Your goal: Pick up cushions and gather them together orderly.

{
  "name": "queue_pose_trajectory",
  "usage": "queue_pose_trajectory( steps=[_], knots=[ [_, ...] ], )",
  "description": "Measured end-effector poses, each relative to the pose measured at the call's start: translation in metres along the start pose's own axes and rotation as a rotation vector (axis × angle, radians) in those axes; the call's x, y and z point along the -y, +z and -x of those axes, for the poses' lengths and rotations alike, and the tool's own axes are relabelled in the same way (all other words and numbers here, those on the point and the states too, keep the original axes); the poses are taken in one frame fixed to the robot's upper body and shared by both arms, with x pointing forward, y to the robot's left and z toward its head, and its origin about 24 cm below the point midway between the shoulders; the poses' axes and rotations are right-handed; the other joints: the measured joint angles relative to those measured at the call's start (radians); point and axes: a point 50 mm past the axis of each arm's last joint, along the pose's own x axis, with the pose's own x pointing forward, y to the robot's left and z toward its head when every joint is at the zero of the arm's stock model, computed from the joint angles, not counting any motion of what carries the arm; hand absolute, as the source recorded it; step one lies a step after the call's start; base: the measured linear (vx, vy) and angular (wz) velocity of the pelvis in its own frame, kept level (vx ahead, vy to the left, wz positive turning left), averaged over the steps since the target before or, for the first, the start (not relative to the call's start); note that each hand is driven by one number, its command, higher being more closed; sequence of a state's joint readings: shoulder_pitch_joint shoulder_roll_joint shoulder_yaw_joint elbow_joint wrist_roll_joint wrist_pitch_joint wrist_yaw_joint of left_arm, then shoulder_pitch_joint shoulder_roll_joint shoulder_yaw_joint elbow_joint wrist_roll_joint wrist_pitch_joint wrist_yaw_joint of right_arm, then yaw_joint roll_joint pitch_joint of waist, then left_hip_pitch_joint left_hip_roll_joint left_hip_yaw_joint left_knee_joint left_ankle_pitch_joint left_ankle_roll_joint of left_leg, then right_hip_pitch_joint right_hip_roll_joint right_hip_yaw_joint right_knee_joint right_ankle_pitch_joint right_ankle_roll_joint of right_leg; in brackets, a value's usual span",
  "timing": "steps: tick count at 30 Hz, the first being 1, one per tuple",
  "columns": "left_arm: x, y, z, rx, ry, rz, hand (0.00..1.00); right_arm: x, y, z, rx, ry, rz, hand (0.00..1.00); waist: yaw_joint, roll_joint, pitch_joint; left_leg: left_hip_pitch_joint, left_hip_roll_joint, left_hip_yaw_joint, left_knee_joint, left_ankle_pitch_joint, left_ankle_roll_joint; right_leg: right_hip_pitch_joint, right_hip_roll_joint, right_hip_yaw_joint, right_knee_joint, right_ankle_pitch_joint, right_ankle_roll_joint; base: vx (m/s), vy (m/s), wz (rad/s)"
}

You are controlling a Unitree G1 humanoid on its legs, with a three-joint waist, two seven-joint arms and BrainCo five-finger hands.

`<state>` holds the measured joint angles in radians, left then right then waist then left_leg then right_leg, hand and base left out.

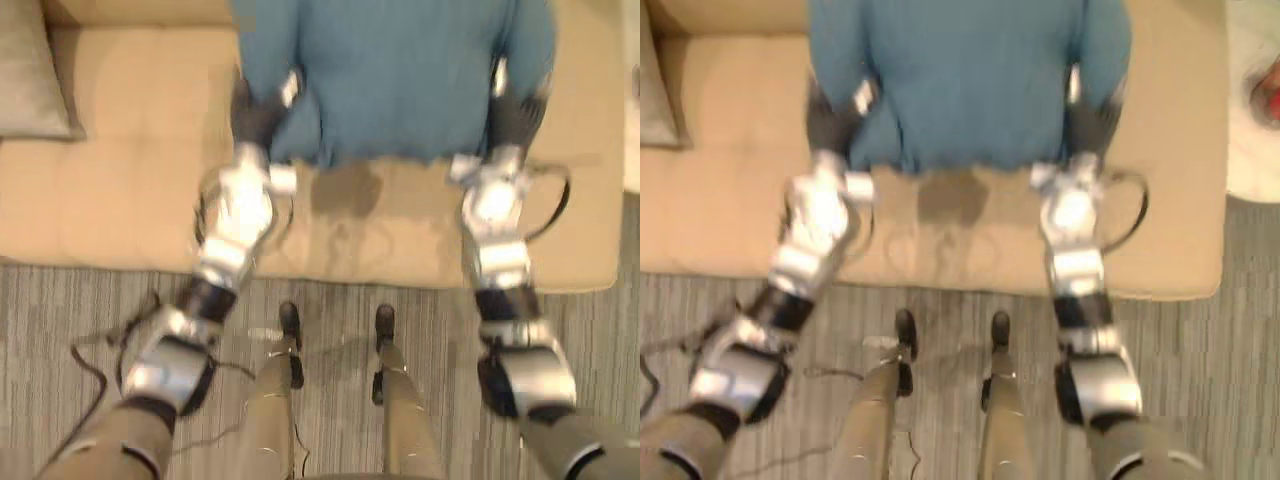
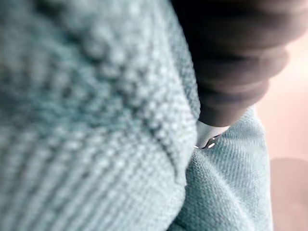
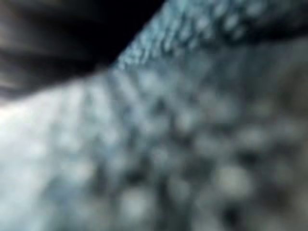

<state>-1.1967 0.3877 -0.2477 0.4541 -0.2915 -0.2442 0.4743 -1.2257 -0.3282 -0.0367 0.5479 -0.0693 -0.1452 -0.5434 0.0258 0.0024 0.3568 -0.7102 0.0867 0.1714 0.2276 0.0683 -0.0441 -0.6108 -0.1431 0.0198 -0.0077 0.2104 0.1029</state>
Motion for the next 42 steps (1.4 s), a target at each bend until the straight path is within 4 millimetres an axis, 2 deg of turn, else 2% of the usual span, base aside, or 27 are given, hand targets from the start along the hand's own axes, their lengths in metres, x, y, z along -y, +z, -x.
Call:
queue_pose_trajectory(
  steps=[1,2,3,4,5,7,9,11,13,16,19,20,24,27,30,32,33,36,39,42],
  knots=[
    [-0.001,0.013,-0.015,0.049,0.044,-0.014,1.00,-0.004,0.018,-0.015,0.041,-0.030,-0.010,1.00,-0.008,0.008,0.009,-0.018,-0.004,-0.009,0.000,0.004,0.001,-0.002,-0.002,-0.008,-0.023,0.011,0.001,-0.06,0.010,0.14],
    [-0.002,0.016,-0.019,0.062,0.055,-0.021,1.00,-0.005,0.023,-0.019,0.051,-0.039,-0.013,1.00,-0.012,0.010,0.012,-0.023,-0.005,-0.012,0.000,0.005,0.001,-0.004,-0.003,-0.010,-0.028,0.015,0.002,-0.05,0.018,0.15],
    [-0.003,0.028,-0.033,0.100,0.095,-0.051,1.00,-0.008,0.043,-0.034,0.095,-0.072,-0.016,1.00,-0.019,0.009,0.027,-0.036,-0.011,-0.015,-0.012,0.013,0.002,-0.014,-0.008,-0.012,-0.043,0.025,0.002,-0.03,0.017,0.08],
    [-0.003,0.031,-0.037,0.108,0.105,-0.058,0.00,-0.008,0.049,-0.038,0.109,-0.080,-0.010,0.00,-0.020,0.010,0.028,-0.043,-0.014,-0.015,-0.018,0.017,0.003,-0.023,-0.010,-0.012,-0.045,0.027,0.002,-0.05,0.030,0.08],
    [-0.004,0.040,-0.048,0.127,0.133,-0.076,0.00,-0.010,0.064,-0.049,0.133,-0.107,-0.015,0.00,-0.025,0.010,0.032,-0.065,-0.019,-0.015,-0.025,0.024,0.005,-0.043,-0.014,-0.013,-0.057,0.038,0.002,-0.03,0.023,0.05],
    [-0.008,0.049,-0.063,0.125,0.176,-0.086,0.00,-0.011,0.078,-0.061,0.125,-0.145,-0.036,0.00,-0.028,0.010,0.053,-0.088,-0.023,-0.015,-0.035,0.032,0.007,-0.065,-0.016,-0.012,-0.067,0.051,0.001,-0.02,0.014,0.02],
    [-0.010,0.048,-0.068,0.096,0.197,-0.093,0.00,-0.011,0.075,-0.065,0.066,-0.164,-0.080,0.00,-0.028,0.011,0.056,-0.115,-0.023,-0.017,-0.036,0.032,0.008,-0.091,-0.017,-0.013,-0.069,0.053,0.002,-0.01,0.009,0.02],
    [-0.009,0.041,-0.071,0.037,0.218,-0.085,0.00,-0.012,0.063,-0.066,-0.046,-0.177,-0.154,0.00,-0.028,0.010,0.061,-0.137,-0.023,-0.019,-0.036,0.033,0.007,-0.111,-0.017,-0.014,-0.070,0.053,0.002,-0.01,0.015,0.04],
    [-0.007,0.023,-0.068,-0.092,0.233,-0.017,0.00,-0.022,0.042,-0.059,-0.221,-0.150,-0.293,0.00,-0.029,0.010,0.062,-0.165,-0.021,-0.020,-0.035,0.032,0.007,-0.137,-0.016,-0.014,-0.070,0.053,0.002,0.00,0.000,0.00],
    [0.001,0.005,-0.062,-0.209,0.231,0.066,0.00,-0.030,0.025,-0.049,-0.308,-0.108,-0.353,0.00,-0.029,0.006,0.089,-0.171,-0.009,-0.018,-0.033,0.031,0.006,-0.143,-0.012,-0.015,-0.067,0.054,0.003,0.00,0.000,0.00],
    [0.006,-0.001,-0.057,-0.236,0.209,0.091,0.00,-0.031,0.011,-0.041,-0.348,-0.076,-0.367,0.00,-0.026,0.006,0.089,-0.189,-0.003,-0.017,-0.025,0.028,0.003,-0.164,-0.008,-0.015,-0.056,0.054,0.003,0.00,-0.005,-0.03],
    [0.007,-0.008,-0.052,-0.257,0.202,0.093,0.00,-0.033,0.000,-0.033,-0.381,-0.060,-0.368,0.00,-0.024,0.006,0.089,-0.195,0.006,-0.016,-0.008,0.009,-0.001,-0.165,-0.001,-0.015,-0.053,0.054,0.003,-0.01,-0.010,-0.13],
    [0.006,-0.036,-0.027,-0.333,0.224,0.164,0.00,-0.035,-0.033,-0.001,-0.459,-0.034,-0.405,0.00,-0.024,0.006,0.089,-0.196,0.023,-0.014,0.004,0.006,0.000,-0.176,0.015,-0.012,-0.028,0.054,0.003,-0.01,-0.014,-0.10],
    [0.002,-0.055,-0.008,-0.380,0.241,0.198,0.00,-0.028,-0.052,0.018,-0.495,-0.053,-0.420,0.00,-0.019,0.006,0.089,-0.182,0.036,-0.014,0.005,0.007,-0.001,-0.175,0.025,-0.014,-0.002,0.053,0.003,-0.02,-0.015,-0.08],
    [-0.004,-0.064,0.004,-0.399,0.253,0.204,0.00,-0.025,-0.061,0.029,-0.506,-0.054,-0.430,0.00,-0.019,0.006,0.089,-0.156,0.044,-0.011,0.005,0.007,-0.001,-0.175,0.034,-0.014,0.041,0.042,0.011,-0.03,-0.005,-0.08],
    [-0.007,-0.069,0.011,-0.407,0.260,0.217,0.00,-0.019,-0.065,0.036,-0.499,-0.066,-0.449,0.00,-0.019,0.005,0.089,-0.140,0.039,-0.011,0.007,0.005,-0.004,-0.173,0.029,-0.017,0.083,-0.001,0.000,-0.04,-0.006,0.13],
    [-0.009,-0.070,0.016,-0.398,0.251,0.231,0.00,-0.011,-0.067,0.040,-0.480,-0.081,-0.455,0.00,-0.017,0.005,0.089,-0.139,0.036,-0.016,0.024,0.001,-0.012,-0.171,0.024,-0.021,0.112,-0.052,-0.003,-0.04,-0.021,0.16],
    [-0.025,-0.074,0.023,-0.387,0.298,0.247,0.00,0.001,-0.069,0.048,-0.452,-0.097,-0.460,0.00,-0.007,0.005,0.089,-0.127,0.049,-0.023,0.022,0.008,-0.023,-0.166,0.034,-0.034,0.133,-0.062,-0.011,-0.04,-0.050,0.05],
    [-0.043,-0.082,0.036,-0.393,0.333,0.216,0.00,0.030,-0.076,0.062,-0.414,-0.169,-0.459,0.00,-0.007,0.005,0.089,-0.074,0.057,-0.032,0.011,0.014,-0.032,-0.127,0.039,-0.047,0.163,-0.085,-0.018,-0.01,-0.054,0.08],
    [-0.064,-0.076,0.045,-0.333,0.350,0.183,0.00,0.064,-0.069,0.072,-0.303,-0.208,-0.426,0.00,-0.005,0.004,0.089,-0.013,0.054,-0.041,-0.020,0.022,-0.042,-0.094,0.037,-0.054,0.198,-0.115,-0.022,0.01,-0.057,0.08]
  ],
)
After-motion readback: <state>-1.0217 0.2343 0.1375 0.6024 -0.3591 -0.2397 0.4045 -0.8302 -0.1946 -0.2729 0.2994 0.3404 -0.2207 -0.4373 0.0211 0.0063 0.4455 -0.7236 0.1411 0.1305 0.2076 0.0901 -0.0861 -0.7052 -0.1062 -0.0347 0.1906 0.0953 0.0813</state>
